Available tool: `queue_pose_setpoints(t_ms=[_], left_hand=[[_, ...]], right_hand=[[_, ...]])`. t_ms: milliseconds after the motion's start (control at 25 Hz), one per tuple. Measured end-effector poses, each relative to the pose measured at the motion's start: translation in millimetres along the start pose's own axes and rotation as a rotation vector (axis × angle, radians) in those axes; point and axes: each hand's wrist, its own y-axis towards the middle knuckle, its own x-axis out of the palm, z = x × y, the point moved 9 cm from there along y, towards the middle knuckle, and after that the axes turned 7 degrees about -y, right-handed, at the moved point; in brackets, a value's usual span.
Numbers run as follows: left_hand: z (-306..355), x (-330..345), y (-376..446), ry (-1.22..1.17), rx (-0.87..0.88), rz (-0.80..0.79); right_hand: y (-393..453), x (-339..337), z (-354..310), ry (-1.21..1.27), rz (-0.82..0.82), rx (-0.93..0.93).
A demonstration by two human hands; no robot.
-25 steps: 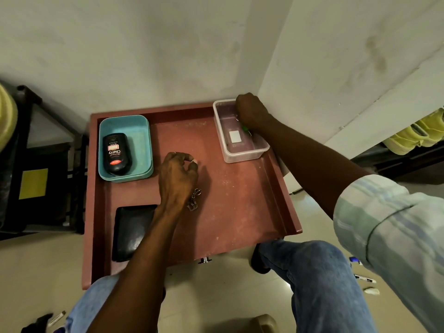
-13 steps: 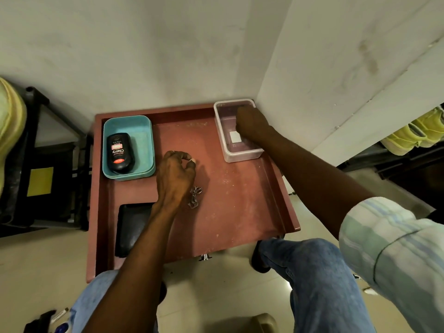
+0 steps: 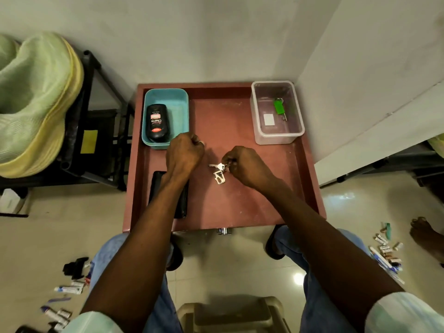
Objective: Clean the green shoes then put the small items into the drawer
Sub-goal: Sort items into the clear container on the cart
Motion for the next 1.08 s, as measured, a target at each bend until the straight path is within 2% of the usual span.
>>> queue_pose_setpoints(t_ms=[120,280,480,640,800,1000,1080], left_hand=[[3.1,2.7,0.9,-0.016,0.017,0.002],[7.7,12.2,0.1,-0.007,0.038,-0.018],[9.1,11.7,1.1,0.005,0.042,-0.005],[13.0,13.0,0.1,-0.016,0.05,-0.012],[16.8,14.0,-0.5,-0.031,0.058,-0.009],[19.3,15.0,-0.5,-0.045,0.055,-0.015],[22.9,16.0,-1.9,-0.051,0.068,-0.02]], right_hand=[[3.3,14.1,6.7,-0.079,-0.059,-0.002],[5.7,18.7,16.8,-0.088,-0.047,0.025],[1.3,-11.6,20.8,0.159,0.042,0.045],[-4.3,-25.7,32.7,0.494,0.11,0.178],[-9.7,-40.3,25.5,0.79,0.123,0.187],[-12.4,-105.1,20.2,0.833,0.208,0.156],[-11.1,-144.0,24.4,0.808,0.296,0.158]])
